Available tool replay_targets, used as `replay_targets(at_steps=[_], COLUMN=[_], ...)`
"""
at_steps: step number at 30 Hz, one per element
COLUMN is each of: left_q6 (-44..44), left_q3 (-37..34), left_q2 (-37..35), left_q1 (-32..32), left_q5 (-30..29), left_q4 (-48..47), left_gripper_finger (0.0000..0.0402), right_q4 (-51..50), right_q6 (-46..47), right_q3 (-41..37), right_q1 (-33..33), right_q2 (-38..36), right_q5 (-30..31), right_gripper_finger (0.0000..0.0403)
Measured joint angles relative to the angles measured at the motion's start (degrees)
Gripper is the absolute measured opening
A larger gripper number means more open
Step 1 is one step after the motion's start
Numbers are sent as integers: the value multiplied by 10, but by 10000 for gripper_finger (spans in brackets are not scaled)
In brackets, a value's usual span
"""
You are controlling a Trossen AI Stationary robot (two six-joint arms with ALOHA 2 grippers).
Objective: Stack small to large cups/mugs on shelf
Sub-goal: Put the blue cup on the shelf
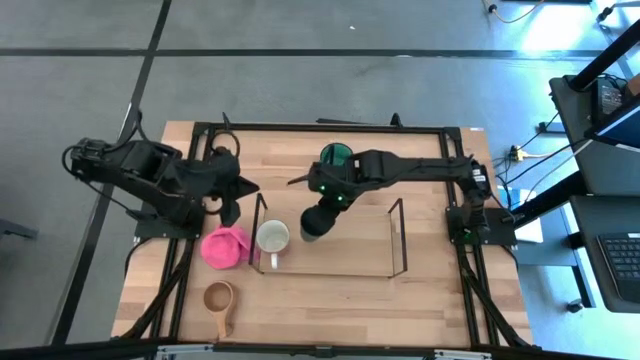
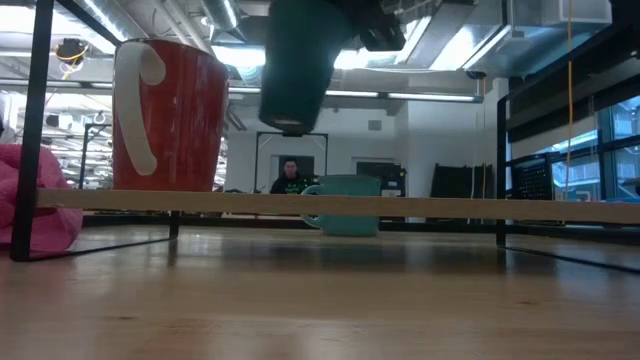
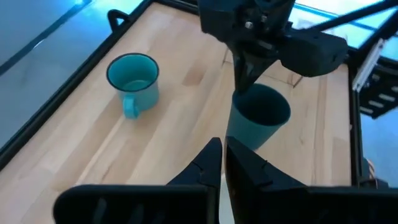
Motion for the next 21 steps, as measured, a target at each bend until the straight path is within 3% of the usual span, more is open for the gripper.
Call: replay_targets(at_steps=[7, 15, 21], left_q6=[-30, -58, -74], left_q3=[-72, -179, -210], left_q2=[-25, -94, -119], left_q1=[-30, -57, -71], left_q5=[-7, -6, -8], left_q4=[8, 115, 136], left_gripper_finger=[14, 14, 14], right_q4=[8, 25, 36], right_q6=[71, 124, 144], right_q3=[0, 0, 0], right_q1=[30, 45, 46], right_q2=[15, 27, 39], right_q5=[25, 35, 26], right_gripper_finger=[11, 11, 11])
